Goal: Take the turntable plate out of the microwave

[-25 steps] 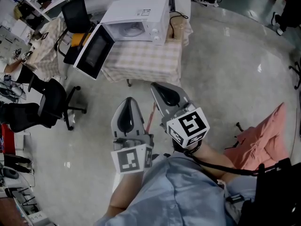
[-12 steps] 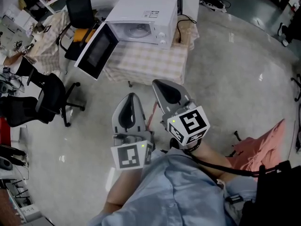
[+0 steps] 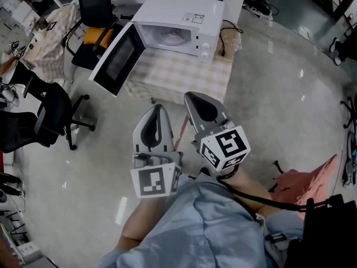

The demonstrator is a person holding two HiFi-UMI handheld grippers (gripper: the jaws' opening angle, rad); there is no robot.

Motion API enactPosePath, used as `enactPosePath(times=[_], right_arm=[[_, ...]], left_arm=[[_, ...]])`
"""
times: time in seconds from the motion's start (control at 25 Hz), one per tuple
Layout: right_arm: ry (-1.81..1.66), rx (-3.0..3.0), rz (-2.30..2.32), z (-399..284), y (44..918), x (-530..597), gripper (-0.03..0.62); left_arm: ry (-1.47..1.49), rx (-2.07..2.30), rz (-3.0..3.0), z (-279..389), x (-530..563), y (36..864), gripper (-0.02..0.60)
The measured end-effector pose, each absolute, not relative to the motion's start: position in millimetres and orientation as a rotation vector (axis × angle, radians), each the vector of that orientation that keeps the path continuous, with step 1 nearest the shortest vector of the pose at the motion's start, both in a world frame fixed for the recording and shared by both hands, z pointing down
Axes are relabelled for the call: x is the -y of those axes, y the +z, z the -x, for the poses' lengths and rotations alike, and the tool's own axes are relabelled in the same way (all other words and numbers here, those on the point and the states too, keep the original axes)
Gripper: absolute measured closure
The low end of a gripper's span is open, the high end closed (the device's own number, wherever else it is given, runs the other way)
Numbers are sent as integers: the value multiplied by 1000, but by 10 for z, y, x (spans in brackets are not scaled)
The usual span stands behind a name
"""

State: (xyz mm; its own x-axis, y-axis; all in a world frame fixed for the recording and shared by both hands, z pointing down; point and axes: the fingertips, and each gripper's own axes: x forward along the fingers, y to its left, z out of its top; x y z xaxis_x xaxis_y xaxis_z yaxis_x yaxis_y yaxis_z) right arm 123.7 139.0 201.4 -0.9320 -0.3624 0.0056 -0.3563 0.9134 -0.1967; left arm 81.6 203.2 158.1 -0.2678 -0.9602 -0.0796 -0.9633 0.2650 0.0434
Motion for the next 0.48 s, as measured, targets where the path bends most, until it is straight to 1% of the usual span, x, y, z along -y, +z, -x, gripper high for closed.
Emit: enactPosePath(times=[0.48], right_arm=[[-327, -3052, 741, -190, 2097, -1037, 592]], left_arm=[[158, -2394, 2025, 330, -1629, 1628, 575]])
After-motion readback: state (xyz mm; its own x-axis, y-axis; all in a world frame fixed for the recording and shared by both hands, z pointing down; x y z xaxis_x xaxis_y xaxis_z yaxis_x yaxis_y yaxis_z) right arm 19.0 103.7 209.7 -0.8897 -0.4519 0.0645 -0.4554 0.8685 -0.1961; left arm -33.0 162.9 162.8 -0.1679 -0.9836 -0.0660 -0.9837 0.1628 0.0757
